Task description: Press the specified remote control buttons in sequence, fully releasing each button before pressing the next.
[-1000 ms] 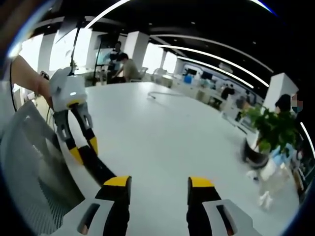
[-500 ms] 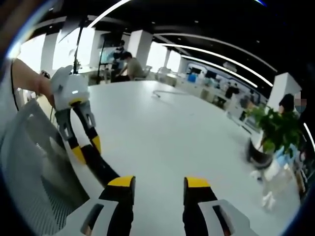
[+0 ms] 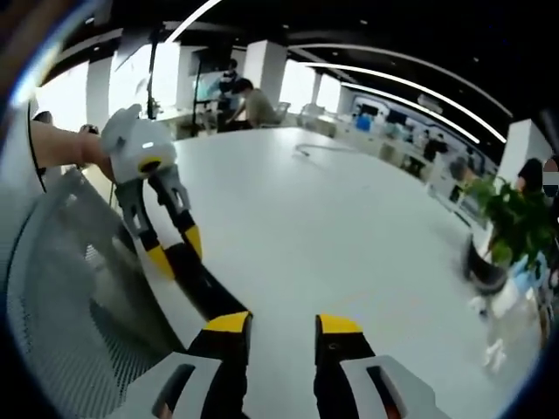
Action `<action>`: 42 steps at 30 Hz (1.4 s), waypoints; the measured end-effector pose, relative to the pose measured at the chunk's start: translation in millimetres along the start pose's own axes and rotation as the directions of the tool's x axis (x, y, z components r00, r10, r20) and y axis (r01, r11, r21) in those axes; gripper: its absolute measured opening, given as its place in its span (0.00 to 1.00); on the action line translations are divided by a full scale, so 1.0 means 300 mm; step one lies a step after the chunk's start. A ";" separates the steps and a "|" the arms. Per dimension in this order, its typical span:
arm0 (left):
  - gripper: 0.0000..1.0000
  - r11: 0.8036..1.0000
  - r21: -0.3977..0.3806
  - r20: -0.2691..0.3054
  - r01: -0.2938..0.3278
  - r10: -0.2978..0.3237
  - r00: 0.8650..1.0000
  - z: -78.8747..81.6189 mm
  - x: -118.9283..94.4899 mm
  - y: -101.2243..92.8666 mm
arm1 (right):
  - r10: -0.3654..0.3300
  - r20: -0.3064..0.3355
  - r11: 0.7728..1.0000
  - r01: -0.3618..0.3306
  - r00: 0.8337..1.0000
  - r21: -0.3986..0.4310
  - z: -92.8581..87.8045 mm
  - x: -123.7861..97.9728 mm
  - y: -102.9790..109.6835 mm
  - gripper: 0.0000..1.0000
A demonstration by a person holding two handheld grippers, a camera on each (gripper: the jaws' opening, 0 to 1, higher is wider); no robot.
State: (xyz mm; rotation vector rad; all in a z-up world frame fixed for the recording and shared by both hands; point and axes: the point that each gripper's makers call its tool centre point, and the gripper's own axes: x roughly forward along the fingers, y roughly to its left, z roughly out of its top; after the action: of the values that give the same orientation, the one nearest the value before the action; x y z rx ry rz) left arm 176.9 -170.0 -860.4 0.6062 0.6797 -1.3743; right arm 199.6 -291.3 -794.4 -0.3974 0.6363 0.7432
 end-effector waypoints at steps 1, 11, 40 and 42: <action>0.25 1.000 -0.003 0.015 -0.001 0.001 1.000 0.001 0.000 -0.001 | 0.015 -0.004 1.000 -0.015 1.000 0.007 -0.001 0.002 0.008 0.24; 0.25 1.000 -0.011 0.092 -0.011 0.012 0.996 0.008 -0.001 -0.007 | 0.187 -0.084 0.981 -0.191 0.979 -0.036 -0.013 0.032 0.113 0.02; 0.25 0.998 0.038 0.119 0.043 -0.048 0.992 0.008 -0.002 -0.025 | 0.284 -0.353 0.919 -0.359 0.891 -0.166 -0.101 0.140 0.177 0.00; 0.25 0.998 0.039 0.120 0.044 -0.049 0.992 0.009 -0.002 -0.024 | 0.280 -0.369 0.923 -0.354 0.886 -0.152 -0.102 0.142 0.176 0.00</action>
State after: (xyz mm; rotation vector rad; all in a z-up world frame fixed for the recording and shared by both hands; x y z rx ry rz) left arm 169.9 -172.3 -858.1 0.5341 0.5755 -1.4570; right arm 173.4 -251.0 -851.0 -0.6397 0.9680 1.0773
